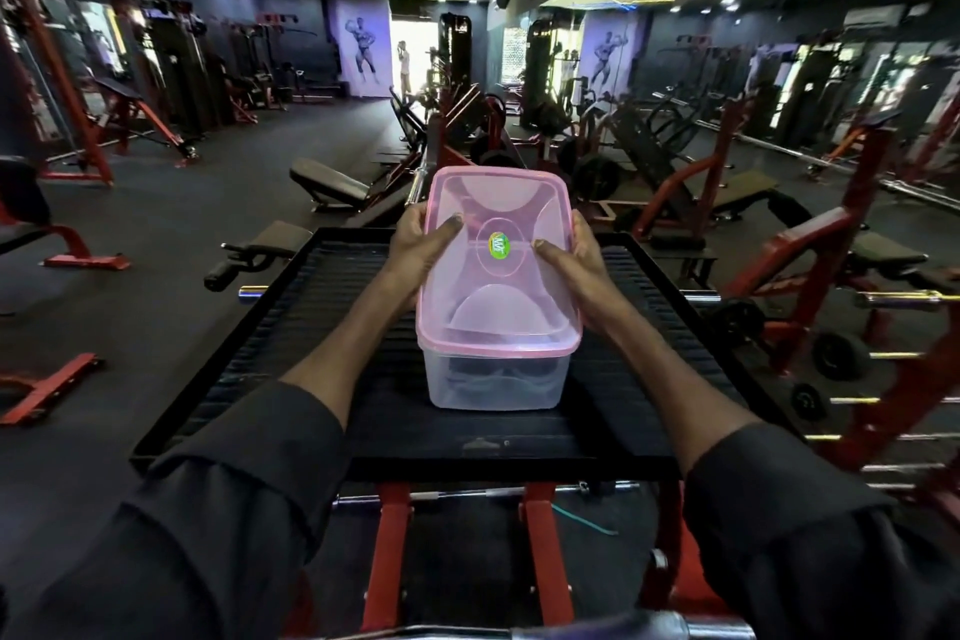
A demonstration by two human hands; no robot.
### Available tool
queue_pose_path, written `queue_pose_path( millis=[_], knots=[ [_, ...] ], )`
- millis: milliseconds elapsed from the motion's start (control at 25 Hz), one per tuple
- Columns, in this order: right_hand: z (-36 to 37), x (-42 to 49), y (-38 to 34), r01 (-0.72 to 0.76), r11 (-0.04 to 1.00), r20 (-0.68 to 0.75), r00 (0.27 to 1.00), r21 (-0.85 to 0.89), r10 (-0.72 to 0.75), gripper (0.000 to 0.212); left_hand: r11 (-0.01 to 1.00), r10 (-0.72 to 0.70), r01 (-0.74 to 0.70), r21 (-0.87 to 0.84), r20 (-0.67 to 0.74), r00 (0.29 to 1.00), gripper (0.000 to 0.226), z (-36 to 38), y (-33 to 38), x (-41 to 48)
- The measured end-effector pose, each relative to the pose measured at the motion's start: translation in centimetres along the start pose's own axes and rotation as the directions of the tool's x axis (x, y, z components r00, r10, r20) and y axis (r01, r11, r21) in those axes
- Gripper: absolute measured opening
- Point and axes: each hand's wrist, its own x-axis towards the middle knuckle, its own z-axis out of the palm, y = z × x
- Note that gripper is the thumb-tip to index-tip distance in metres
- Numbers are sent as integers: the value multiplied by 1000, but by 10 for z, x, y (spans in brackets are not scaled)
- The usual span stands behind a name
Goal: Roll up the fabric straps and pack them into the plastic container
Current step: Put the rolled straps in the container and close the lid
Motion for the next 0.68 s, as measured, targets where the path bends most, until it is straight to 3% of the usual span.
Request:
queue_pose_path(
  millis=[80,240,400,520,600,680],
  knots=[
    [2,8,4,-49,994,6,999,-98,50,98,999,-19,19,38,9,1000,81,-9,-24,18],
    [14,-34,-60,-142,945,-34,990,-293,138,86,987,-85,83,139,8,996,69,-14,-37,26],
    [16,-31,-49,-240,879,-9,966,-411,259,68,966,-195,184,184,43,980,78,-12,-40,23],
    [17,-33,-45,-262,835,-1,954,-483,299,69,928,-298,280,244,40,954,59,-9,-45,19],
    [18,-29,-43,-236,790,2,958,-566,287,68,811,-338,310,496,-35,940,78,-8,-43,18],
    [18,-26,-47,-197,736,7,964,-648,265,70,546,-267,182,818,-36,963,73,-3,-28,16]
  ],
)
